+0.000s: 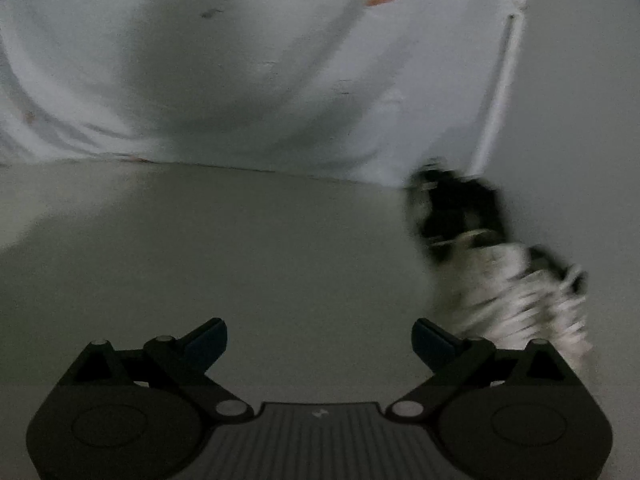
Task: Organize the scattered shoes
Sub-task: 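Grasp the pale green slides with the right tool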
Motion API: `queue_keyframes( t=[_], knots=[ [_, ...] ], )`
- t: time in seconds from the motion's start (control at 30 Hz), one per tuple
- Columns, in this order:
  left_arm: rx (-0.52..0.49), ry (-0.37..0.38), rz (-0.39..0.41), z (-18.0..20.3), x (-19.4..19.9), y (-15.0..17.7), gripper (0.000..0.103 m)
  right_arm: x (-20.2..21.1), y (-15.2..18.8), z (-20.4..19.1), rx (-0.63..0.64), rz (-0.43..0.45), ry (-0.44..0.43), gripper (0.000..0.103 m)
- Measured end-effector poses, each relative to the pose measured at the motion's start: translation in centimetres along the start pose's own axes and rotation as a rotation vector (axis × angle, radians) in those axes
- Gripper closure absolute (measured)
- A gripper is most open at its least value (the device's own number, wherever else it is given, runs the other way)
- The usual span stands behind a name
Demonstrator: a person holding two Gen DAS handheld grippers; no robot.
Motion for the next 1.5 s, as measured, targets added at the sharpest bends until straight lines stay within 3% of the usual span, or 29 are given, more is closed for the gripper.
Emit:
queue_keyframes(
  t=[0.17, 0.27, 0.33, 0.53, 0.63, 0.8, 0.97, 1.3, 1.4, 1.5],
  knots=[
    [-0.050, 0.040, -0.041, -7.0, 0.6, -0.1, 0.000, 4.8, 1.2, -10.1, -0.001, 0.021, -0.103, 0.012],
    [-0.074, 0.073, -0.084, -12.8, 1.1, -0.5, 0.000, 9.1, 2.0, -17.9, 0.045, 0.034, -0.147, 0.020],
    [-0.067, 0.097, -0.097, -16.5, 1.7, -1.0, 0.000, 12.5, 2.7, -23.5, 0.042, 0.065, -0.201, 0.021],
    [-0.116, 0.139, -0.143, -25.3, 3.1, -2.9, 0.000, 18.1, 5.2, -33.6, 0.030, 0.047, -0.345, 0.050],
    [-0.114, 0.151, -0.169, -27.9, 3.8, -3.4, 0.000, 20.4, 6.6, -37.8, 0.064, 0.037, -0.407, 0.053],
    [-0.112, 0.179, -0.173, -31.5, 4.6, -3.4, 0.000, 21.3, 7.5, -41.6, 0.094, 0.069, -0.384, 0.052],
    [-0.118, 0.206, -0.198, -33.0, 4.6, -3.6, 0.000, 19.7, 7.6, -44.2, 0.045, 0.042, -0.341, 0.050],
    [-0.133, 0.234, -0.230, -34.4, 4.4, -3.7, 0.000, 17.6, 8.5, -47.2, 0.067, 0.096, -0.291, 0.043],
    [-0.142, 0.240, -0.231, -34.3, 4.5, -3.9, 0.000, 17.4, 8.8, -47.7, 0.068, 0.124, -0.278, 0.047],
    [-0.145, 0.248, -0.222, -34.1, 4.6, -4.2, 0.000, 17.8, 8.9, -47.9, 0.108, 0.165, -0.265, 0.061]
  ],
)
Point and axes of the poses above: each gripper's, at about its wrist camera, not at the fingertips, and x roughly against the way its jaws point, z to its right, y to its underside, the point moved 1 cm from there along -x, roughly the way its jaws point, and after that the axes turned 14 degrees about y, right-handed, at the moved point
